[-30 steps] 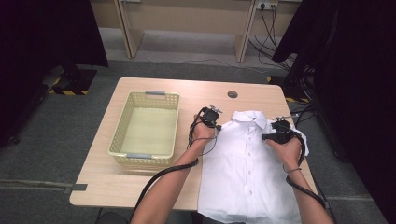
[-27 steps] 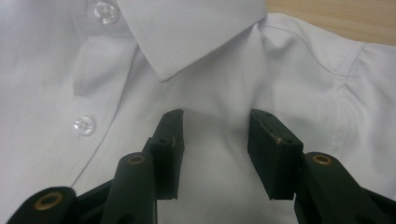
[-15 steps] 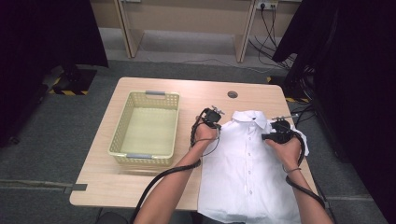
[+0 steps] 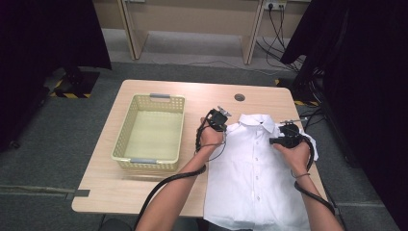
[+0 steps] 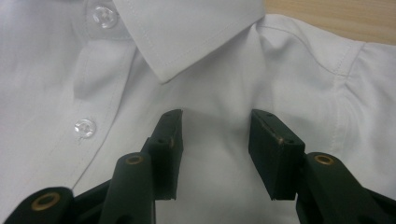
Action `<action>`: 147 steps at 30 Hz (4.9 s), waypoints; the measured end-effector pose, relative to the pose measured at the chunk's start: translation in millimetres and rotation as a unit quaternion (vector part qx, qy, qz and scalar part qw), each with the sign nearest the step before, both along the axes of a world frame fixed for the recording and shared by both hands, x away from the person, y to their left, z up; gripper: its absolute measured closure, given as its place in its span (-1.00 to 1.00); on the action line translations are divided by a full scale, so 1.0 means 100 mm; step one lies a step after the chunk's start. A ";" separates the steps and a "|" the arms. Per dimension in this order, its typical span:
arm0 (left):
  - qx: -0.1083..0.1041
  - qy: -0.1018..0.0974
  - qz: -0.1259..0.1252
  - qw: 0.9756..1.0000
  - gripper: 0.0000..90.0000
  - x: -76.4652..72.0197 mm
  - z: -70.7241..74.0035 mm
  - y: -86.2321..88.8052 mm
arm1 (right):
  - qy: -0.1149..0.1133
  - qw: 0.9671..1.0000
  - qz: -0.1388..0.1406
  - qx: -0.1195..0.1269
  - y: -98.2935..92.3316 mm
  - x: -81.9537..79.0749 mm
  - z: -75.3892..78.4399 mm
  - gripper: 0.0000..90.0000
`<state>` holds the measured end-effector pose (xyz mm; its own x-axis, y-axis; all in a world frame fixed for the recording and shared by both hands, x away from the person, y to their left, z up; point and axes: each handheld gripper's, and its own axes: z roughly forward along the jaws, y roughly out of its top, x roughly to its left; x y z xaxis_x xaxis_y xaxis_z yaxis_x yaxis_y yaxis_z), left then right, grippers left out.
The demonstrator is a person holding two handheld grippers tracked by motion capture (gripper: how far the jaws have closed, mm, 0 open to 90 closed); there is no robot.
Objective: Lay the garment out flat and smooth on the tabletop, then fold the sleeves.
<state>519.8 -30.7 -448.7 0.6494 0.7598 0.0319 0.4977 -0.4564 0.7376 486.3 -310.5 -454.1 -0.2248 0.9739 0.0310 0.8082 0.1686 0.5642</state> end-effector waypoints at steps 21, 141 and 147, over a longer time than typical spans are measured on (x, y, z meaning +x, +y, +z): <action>-0.020 -0.051 0.039 0.998 0.99 0.01 0.29 0.24 | -0.005 1.000 -0.006 0.000 0.00 0.01 -0.01 0.20; -0.016 -0.071 -0.077 0.994 -0.84 -1.03 0.09 0.35 | -0.036 0.998 -0.015 0.040 -0.28 -0.36 0.16 -0.49; -0.030 -0.078 -0.078 0.993 -0.83 -1.11 0.09 0.42 | -0.042 0.998 -0.015 0.036 -0.30 -0.34 0.19 -0.49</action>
